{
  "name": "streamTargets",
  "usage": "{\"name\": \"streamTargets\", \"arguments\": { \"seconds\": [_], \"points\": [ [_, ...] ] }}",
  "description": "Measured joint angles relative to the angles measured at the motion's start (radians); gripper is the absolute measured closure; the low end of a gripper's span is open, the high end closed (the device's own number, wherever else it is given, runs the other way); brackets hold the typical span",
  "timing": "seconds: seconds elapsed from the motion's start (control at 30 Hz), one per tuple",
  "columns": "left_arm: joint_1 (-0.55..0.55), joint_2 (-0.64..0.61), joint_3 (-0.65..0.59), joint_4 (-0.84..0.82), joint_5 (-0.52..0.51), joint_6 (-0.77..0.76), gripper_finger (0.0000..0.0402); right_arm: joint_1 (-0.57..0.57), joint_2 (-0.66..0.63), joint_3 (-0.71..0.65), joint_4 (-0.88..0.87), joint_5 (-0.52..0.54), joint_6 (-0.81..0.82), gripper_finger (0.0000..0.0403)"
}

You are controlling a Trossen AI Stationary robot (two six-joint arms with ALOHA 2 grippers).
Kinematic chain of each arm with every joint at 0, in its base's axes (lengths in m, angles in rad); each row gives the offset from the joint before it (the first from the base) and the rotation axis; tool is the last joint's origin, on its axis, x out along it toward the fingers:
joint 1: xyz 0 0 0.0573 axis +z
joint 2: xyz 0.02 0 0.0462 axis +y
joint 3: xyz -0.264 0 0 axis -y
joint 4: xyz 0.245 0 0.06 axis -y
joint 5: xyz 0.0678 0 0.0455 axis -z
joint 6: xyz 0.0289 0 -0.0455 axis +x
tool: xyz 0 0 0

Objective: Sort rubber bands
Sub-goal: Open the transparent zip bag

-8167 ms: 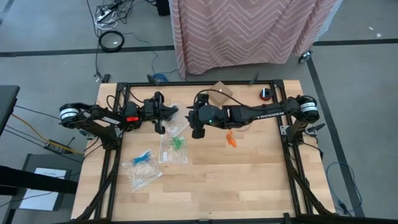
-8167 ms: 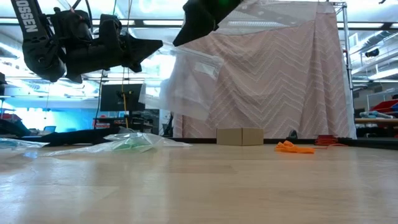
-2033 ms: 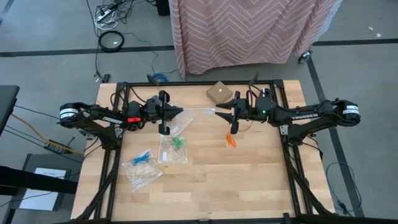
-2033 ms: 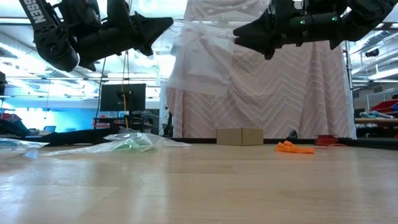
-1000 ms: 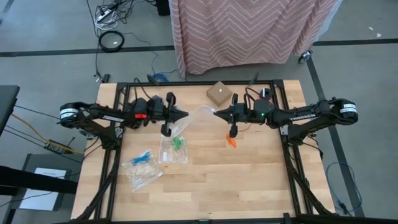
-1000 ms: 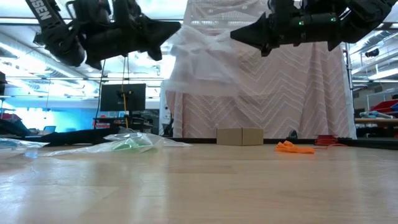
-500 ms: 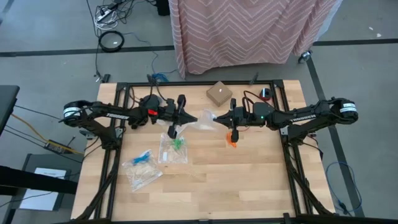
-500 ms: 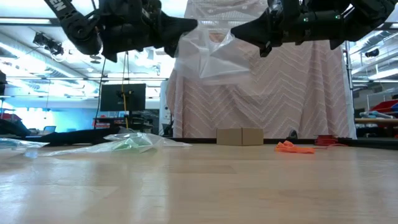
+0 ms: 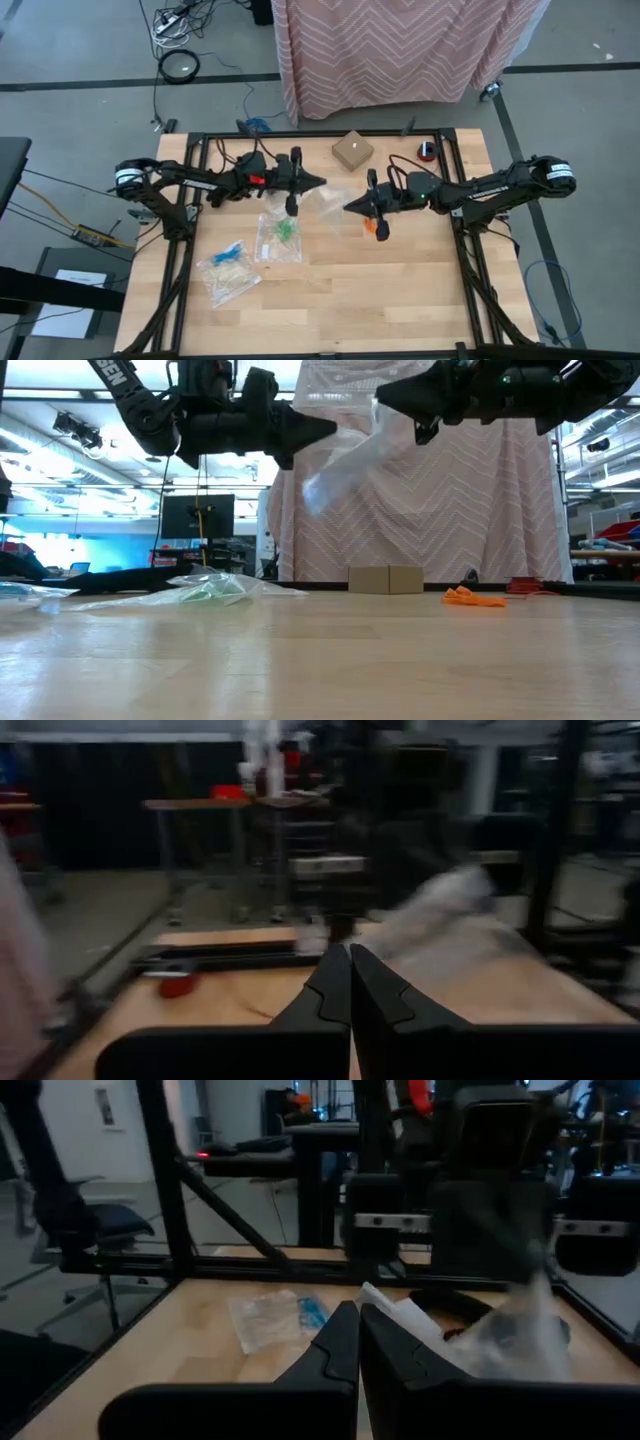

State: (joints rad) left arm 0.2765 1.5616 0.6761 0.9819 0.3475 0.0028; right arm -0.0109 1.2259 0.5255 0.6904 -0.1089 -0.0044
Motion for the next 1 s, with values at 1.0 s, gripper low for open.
{"name": "streamTargets", "arguments": {
  "seconds": [1.0],
  "points": [
    [-0.001, 0.008, -0.008, -0.045, 0.238, -0.058, 0.0401, 0.192, -0.001, 0.000, -0.161, 0.313, 0.102, 0.0332]
  ]
}}
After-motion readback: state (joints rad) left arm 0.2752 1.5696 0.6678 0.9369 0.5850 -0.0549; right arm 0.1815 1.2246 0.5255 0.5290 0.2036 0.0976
